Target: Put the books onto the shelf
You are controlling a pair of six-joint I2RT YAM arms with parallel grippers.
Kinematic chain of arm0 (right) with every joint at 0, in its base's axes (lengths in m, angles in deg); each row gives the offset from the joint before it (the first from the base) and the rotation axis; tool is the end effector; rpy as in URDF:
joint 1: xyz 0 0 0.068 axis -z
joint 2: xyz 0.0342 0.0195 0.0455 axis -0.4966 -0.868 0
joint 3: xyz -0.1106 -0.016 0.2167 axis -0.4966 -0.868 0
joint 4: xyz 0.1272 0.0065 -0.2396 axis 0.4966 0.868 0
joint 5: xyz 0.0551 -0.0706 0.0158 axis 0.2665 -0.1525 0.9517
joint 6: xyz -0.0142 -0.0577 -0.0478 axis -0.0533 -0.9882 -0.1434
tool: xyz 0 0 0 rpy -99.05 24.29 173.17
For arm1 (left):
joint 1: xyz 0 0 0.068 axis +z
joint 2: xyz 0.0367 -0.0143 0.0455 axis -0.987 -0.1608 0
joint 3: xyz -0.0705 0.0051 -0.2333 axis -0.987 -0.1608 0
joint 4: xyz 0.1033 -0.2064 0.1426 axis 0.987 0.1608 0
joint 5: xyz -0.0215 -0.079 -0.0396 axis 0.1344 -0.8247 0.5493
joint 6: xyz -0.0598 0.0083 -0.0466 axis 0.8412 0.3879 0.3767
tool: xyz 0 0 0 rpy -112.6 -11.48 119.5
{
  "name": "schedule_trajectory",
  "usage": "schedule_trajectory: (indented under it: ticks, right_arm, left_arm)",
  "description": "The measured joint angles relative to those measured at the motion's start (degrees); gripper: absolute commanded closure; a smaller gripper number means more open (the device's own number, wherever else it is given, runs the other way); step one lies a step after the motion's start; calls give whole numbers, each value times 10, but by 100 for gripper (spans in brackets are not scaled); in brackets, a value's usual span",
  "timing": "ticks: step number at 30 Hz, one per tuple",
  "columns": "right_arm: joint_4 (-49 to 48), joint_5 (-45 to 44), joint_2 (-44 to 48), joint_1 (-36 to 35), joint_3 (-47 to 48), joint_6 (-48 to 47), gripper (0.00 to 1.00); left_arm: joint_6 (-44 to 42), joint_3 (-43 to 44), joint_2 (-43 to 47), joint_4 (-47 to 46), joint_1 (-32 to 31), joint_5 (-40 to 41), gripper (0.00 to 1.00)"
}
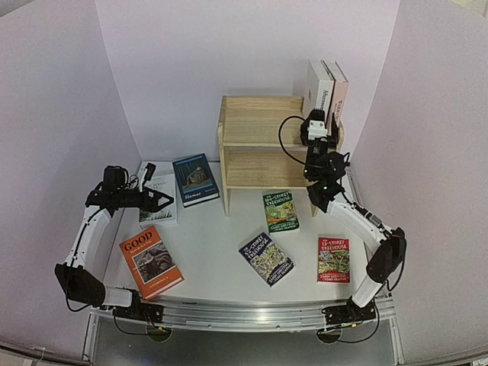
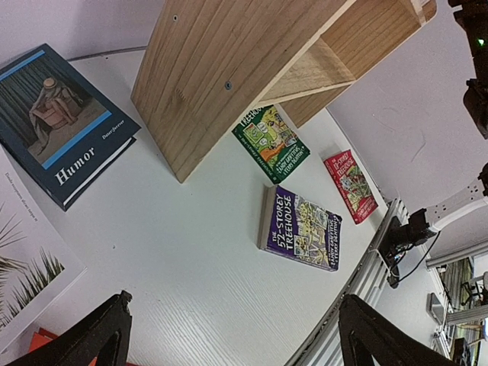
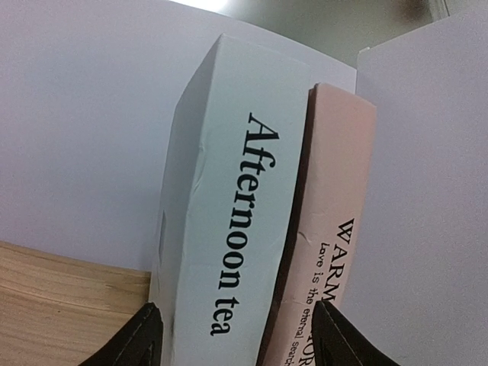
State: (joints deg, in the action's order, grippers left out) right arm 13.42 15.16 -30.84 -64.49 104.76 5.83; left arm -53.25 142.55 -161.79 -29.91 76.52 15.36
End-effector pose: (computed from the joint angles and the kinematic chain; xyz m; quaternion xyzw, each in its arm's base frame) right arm 0.3576 0.1903 0.4613 0.0500 0.5163 -0.2254 0.8247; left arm 0.2949 -0.0698 0.3178 0.2157 0.8336 -0.3753 0.3432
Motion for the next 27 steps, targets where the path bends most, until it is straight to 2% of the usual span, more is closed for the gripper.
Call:
schedule_trajectory:
  ticks: [7, 13, 19, 23, 27]
  right_arm:
    - [20, 3, 29, -30, -33, 2, 32]
    - [93, 14, 70, -61, -33, 23, 32]
    - [316, 98, 148, -74, -30, 166, 32]
    - [442, 162, 189, -74, -33, 264, 32]
    - [513, 229, 214, -74, -66, 350, 32]
  left_arm:
    - [-48, 4, -19, 56, 0, 35, 0]
    - [-126, 32, -109, 147, 0, 148, 0]
    - [-226, 34, -165, 227, 15, 235, 0]
    - [-285, 36, -211, 269, 82, 277, 0]
    - [-332, 30, -251, 254, 160, 342, 0]
